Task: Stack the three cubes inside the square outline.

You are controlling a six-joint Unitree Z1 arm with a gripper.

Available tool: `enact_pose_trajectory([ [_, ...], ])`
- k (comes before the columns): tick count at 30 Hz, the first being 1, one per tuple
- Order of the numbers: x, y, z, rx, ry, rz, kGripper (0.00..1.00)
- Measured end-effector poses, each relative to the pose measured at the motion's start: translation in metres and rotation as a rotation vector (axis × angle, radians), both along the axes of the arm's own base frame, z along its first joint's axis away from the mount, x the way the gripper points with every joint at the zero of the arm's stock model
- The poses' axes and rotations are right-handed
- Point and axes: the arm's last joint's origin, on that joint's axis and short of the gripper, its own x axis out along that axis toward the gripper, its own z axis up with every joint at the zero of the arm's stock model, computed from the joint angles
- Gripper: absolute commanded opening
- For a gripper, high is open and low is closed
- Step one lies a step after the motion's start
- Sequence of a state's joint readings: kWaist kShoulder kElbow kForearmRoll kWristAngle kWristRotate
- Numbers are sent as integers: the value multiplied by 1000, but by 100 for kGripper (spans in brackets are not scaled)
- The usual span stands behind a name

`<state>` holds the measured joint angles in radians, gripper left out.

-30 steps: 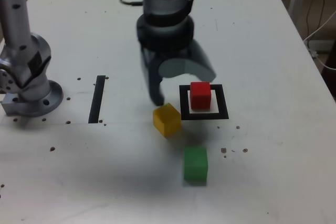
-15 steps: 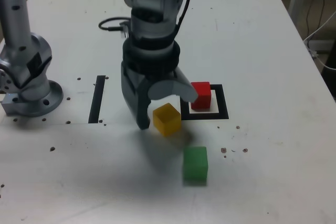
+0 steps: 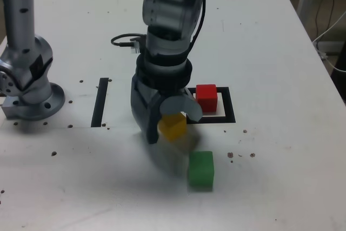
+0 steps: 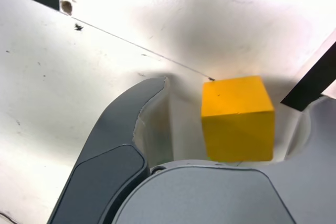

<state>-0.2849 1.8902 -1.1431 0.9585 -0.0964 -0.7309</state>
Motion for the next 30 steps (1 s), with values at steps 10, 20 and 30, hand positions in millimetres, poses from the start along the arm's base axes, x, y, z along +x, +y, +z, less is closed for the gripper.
enact_pose_trajectory([
  [10,3,5,-5,-6,-7,-6,63],
  [20,6,5,-9,-23,-41,-27,39],
  [30,8,6,-7,11,-88,-32,18],
])
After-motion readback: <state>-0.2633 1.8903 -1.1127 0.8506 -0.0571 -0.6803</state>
